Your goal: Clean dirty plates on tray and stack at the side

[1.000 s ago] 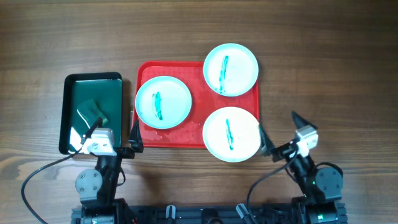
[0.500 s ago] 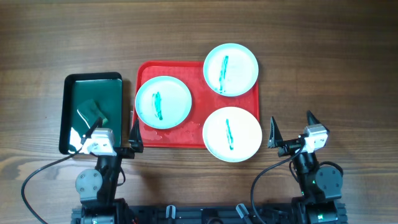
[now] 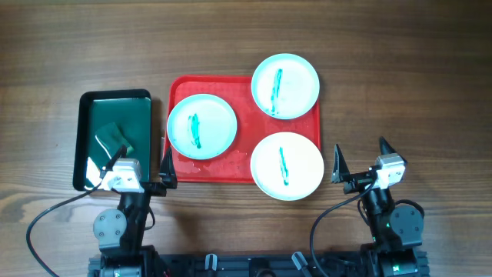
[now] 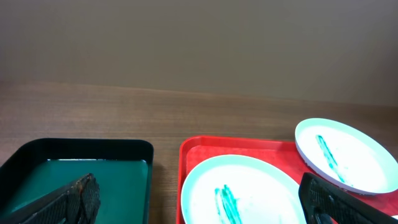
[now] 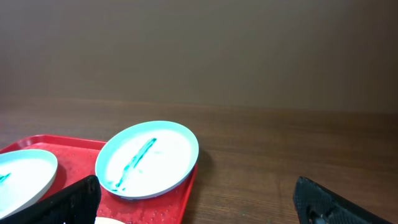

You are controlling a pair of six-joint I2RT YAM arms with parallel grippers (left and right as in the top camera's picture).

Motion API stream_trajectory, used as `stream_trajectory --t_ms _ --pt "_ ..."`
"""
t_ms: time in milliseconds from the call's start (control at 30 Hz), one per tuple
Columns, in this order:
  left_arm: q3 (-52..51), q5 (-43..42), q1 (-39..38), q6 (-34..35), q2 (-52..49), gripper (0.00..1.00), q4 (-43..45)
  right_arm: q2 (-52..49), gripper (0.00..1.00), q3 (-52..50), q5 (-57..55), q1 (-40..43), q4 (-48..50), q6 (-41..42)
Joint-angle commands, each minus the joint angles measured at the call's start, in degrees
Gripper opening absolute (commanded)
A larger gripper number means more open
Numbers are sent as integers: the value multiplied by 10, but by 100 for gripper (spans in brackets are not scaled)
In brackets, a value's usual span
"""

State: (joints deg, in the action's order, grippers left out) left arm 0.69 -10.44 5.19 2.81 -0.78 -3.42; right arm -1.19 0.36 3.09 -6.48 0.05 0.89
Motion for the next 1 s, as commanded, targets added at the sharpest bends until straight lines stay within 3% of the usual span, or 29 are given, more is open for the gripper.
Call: stream_trajectory --t_ms 0,167,300,400,500,667,800,900,967 --pt "-3 5 -2 -9 4 100 -1 -2 100 0 -9 1 1 9" --pt "-3 5 -2 -9 3 100 0 -2 100 0 51 1 5 117" --pt "9 -28 -2 14 2 100 3 -2 100 15 112 1 10 120" --pt "78 -28 -2 40 -32 100 -23 -38 100 64 155 1 9 119" --pt "179 -59 -2 67 -125 100 -112 -142 100 155 198 1 -5 120" --pt "413 -71 -2 67 -367 100 -264 -421 100 370 256 1 -93 103" --pt "676 -71 -2 73 -636 100 -529 -683 100 575 260 -34 -246 91" --pt "736 -72 -2 119 -739 100 -576 -805 100 665 260 -81 -334 79" --pt "736 -72 -2 132 -812 100 -573 -880 100 676 299 -102 -296 97"
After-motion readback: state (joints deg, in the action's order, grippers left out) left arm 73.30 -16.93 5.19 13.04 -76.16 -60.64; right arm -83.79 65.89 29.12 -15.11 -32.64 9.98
